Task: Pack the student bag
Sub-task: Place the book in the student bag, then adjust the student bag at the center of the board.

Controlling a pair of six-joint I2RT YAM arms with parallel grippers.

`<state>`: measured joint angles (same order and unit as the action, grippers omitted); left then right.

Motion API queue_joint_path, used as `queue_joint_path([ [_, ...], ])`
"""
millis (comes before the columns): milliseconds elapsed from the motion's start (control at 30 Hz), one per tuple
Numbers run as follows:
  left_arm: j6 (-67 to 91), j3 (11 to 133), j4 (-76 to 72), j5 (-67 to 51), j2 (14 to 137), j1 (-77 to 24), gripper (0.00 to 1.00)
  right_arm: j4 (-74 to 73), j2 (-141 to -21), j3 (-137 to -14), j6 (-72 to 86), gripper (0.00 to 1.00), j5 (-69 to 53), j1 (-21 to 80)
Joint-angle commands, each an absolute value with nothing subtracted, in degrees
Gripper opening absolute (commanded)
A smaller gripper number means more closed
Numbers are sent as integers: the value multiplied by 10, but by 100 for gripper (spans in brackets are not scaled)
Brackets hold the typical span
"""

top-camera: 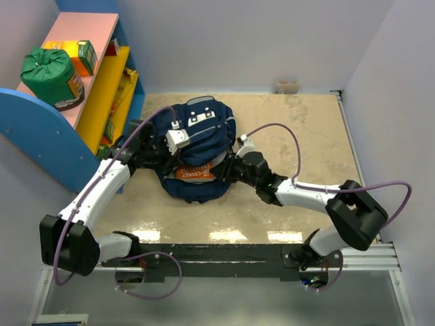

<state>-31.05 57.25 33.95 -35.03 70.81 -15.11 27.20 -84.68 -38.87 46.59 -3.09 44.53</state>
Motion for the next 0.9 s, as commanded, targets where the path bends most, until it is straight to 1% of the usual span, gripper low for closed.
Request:
queue_joint_path([
  [0,-309,584,280,-428,679,-154,0,213,-803,-390,395,26,119,503],
  [67,-308,584,277,-428,681,-154,0,205,-791,-380,395,26,144,522],
  [133,-305,590,274,-432,686,-154,0,193,-785,-383,390,38,177,534],
  [200,-303,596,276,-432,691,-154,0,174,-788,-395,375,46,199,551],
  [367,-291,595,272,-437,690,-154,0,143,-846,-425,357,50,215,564],
  [533,-278,594,266,-439,692,-155,0,185,-871,-414,334,52,214,582],
  [633,-286,593,270,-438,698,-154,0,201,-894,-431,306,52,225,582],
  [833,-288,590,263,-438,702,-154,0,222,-962,-504,254,47,233,581],
  [867,-289,590,265,-444,704,-154,0,225,-973,-527,247,43,231,582],
])
